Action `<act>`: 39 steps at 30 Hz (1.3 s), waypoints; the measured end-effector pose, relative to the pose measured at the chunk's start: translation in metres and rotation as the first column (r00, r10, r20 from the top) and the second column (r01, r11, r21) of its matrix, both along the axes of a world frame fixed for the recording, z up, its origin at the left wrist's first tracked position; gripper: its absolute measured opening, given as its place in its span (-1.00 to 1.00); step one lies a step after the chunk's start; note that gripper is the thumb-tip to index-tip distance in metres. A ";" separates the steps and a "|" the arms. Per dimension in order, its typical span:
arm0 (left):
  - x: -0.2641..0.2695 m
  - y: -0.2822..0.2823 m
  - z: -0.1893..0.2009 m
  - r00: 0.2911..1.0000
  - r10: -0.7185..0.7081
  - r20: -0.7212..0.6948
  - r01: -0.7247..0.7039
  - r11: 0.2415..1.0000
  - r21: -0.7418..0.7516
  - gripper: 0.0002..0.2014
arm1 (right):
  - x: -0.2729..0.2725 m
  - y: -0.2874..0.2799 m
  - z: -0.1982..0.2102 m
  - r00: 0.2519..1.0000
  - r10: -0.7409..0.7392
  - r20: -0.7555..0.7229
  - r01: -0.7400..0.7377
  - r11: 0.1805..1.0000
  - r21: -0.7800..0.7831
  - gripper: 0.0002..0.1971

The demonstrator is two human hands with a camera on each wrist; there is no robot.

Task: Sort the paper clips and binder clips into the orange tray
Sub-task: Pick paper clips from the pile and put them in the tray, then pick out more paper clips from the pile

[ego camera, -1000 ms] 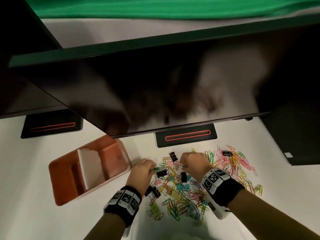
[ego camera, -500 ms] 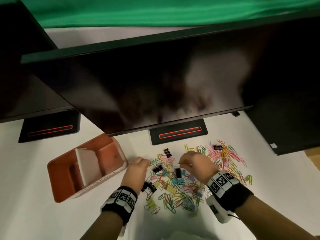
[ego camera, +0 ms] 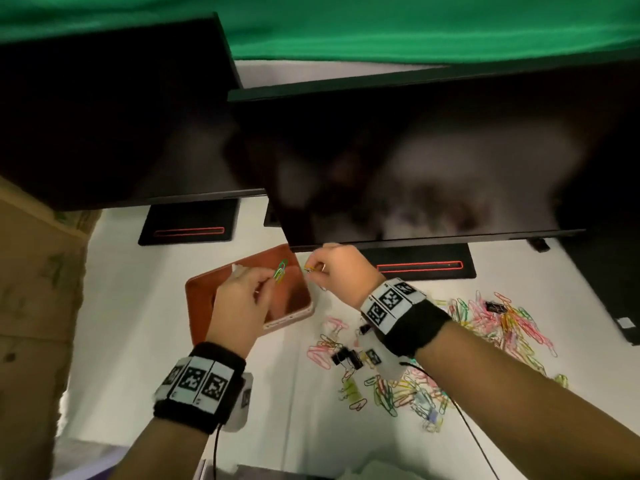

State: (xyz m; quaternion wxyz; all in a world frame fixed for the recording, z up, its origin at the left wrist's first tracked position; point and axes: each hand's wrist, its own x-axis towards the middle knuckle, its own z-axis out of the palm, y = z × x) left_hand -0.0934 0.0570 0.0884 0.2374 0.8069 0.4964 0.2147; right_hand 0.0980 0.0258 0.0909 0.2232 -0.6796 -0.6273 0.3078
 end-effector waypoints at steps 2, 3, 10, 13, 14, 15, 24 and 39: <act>-0.003 0.001 -0.003 0.999 -0.020 -0.039 0.017 0.998 -0.066 -0.80 | -0.020 0.014 -0.004 1.000 0.013 0.007 -0.012 0.999 -0.046 -0.69; -0.003 -0.003 -0.003 0.997 -0.049 -0.065 0.044 0.996 -0.082 -0.75 | -0.025 0.016 -0.006 1.000 0.014 0.008 -0.014 0.998 -0.057 -0.65; -0.024 -0.061 -0.047 0.949 -0.309 -0.070 0.286 0.930 -0.231 -0.68 | 0.000 -0.019 -0.036 0.994 -0.106 -0.011 0.106 0.994 -0.034 -0.78; -0.026 -0.070 -0.077 0.906 -0.407 -0.117 0.352 0.878 -0.323 -0.56 | 0.006 -0.031 -0.057 0.992 0.034 0.121 -0.003 0.968 -0.250 -0.72; -0.024 -0.069 -0.084 0.898 -0.420 -0.129 0.359 0.870 -0.337 -0.53 | 0.005 -0.032 -0.063 0.987 0.071 0.142 -0.026 0.955 -0.295 -0.71; -0.021 -0.068 -0.090 0.893 -0.428 -0.141 0.363 0.868 -0.338 -0.52 | 0.004 -0.030 -0.068 0.984 0.093 0.151 -0.039 0.943 -0.329 -0.69; 0.001 -0.057 -0.123 0.907 -0.409 -0.103 0.365 0.884 -0.292 -0.83 | -0.019 -0.014 -0.096 0.968 0.115 0.224 0.012 0.870 -0.494 -0.63; -0.012 -0.053 -0.118 0.937 -0.348 -0.007 0.330 0.895 -0.300 -0.91 | 0.002 -0.024 -0.083 0.970 0.210 0.120 -0.120 0.850 -0.512 -0.79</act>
